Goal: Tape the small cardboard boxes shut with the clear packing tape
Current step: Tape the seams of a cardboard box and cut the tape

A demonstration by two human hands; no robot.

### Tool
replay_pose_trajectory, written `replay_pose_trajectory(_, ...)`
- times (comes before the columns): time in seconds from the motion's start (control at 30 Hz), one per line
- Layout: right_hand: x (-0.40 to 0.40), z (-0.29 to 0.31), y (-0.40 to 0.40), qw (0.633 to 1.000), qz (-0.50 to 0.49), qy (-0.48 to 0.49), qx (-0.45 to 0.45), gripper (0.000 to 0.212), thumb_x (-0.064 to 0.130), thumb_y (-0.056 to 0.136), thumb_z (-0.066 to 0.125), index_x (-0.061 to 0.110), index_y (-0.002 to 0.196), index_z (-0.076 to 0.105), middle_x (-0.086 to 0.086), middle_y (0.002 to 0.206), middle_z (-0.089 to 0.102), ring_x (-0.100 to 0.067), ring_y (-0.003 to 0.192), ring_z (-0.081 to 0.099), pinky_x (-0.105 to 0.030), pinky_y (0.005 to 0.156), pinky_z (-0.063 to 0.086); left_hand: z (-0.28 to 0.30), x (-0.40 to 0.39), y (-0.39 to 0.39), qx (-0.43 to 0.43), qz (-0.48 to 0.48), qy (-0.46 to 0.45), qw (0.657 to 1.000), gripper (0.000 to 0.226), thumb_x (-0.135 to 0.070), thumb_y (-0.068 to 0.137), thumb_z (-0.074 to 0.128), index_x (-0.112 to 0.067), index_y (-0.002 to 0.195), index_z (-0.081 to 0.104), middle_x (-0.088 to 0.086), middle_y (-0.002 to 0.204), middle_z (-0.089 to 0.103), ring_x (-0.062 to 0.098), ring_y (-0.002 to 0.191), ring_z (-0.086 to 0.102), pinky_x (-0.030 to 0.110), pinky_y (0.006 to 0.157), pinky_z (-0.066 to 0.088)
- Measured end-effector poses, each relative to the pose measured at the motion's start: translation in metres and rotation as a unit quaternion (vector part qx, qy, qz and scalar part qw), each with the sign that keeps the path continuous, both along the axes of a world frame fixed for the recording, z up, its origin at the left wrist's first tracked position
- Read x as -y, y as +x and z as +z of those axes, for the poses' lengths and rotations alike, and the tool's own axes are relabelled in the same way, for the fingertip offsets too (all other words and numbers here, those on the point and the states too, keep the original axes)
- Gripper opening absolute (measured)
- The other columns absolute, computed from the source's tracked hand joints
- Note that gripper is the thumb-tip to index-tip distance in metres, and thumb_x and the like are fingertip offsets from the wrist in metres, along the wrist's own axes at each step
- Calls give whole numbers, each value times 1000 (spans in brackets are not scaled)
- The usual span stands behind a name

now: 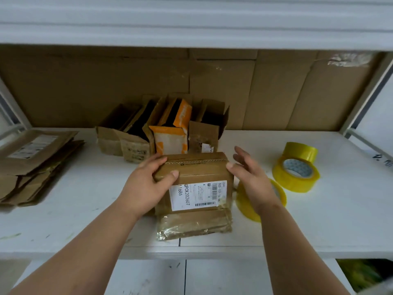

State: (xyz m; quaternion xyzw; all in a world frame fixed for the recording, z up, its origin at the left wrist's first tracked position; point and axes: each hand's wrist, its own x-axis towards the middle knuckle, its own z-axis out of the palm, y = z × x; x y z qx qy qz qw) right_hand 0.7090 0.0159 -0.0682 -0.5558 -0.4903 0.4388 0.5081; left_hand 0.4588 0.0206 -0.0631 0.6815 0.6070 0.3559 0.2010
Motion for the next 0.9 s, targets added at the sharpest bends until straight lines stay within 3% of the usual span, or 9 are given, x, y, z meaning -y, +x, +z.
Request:
replay_pose_trajectory(0.07,0,-7,13,988,-137,-15,76,42,24,92,60,24,134,56,-1,125,61,-19,115,57,-36,98,46,1,-1,0,-19,5,12,1000,51,-45,92,62,-23,137,57,-13,149,41,3,132,38,20,107,27)
replay_pose_trajectory(0.13,2,-11,24,956,-179,-71,220,41,30,82,59,17,121,59,-7,114,64,-28,107,60,-41,94,49,3,-2,0,-55,19,23,998,60,-58,86,55,-23,134,61,-12,139,44,10,129,39,24,104,31)
replay_pose_trajectory(0.3,4,-8,25,839,-26,-179,513,39,45,75,63,21,105,59,1,108,61,-24,109,58,-37,96,42,14,-5,4,-144,30,27,989,60,-59,89,48,-25,137,58,-14,114,38,10,108,26,24,94,25)
replay_pose_trajectory(0.43,5,-12,24,765,52,-222,602,47,44,88,56,26,131,53,1,136,55,-23,135,44,-41,116,22,20,1,5,-189,34,21,981,55,-61,88,40,-42,139,51,-12,111,37,17,118,35,32,97,28)
replay_pose_trajectory(0.53,11,-7,29,796,5,-176,579,39,46,93,50,25,126,56,-1,137,57,-25,130,49,-36,105,35,23,1,9,-218,36,7,975,42,-57,94,41,-45,133,53,-11,111,39,18,124,35,36,100,25)
replay_pose_trajectory(0.63,15,10,43,888,-40,-123,441,16,38,94,57,21,94,58,-3,95,64,-27,95,59,-30,75,40,27,-3,11,-240,31,5,970,38,-53,94,47,-41,128,59,-10,117,46,17,124,35,34,96,25)
replay_pose_trajectory(0.73,25,31,42,960,-53,-53,270,34,28,91,66,24,70,40,13,62,44,-18,68,42,-29,59,32,29,-7,16,-240,-5,17,971,36,-40,94,54,-27,126,63,-7,127,50,17,120,38,30,94,31)
replay_pose_trajectory(0.83,35,54,28,972,-43,29,229,31,26,90,69,5,77,49,-2,63,47,-24,63,42,-36,58,35,29,-8,16,-216,-38,20,975,35,-34,92,59,-18,122,65,-4,121,53,16,116,45,23,89,36)
replay_pose_trajectory(0.9,37,66,15,967,-27,72,243,20,29,90,68,10,88,61,-14,75,60,-32,69,55,-43,65,46,30,-6,12,-205,-44,11,978,35,-38,93,60,-25,125,60,-7,122,54,14,116,45,23,86,36)
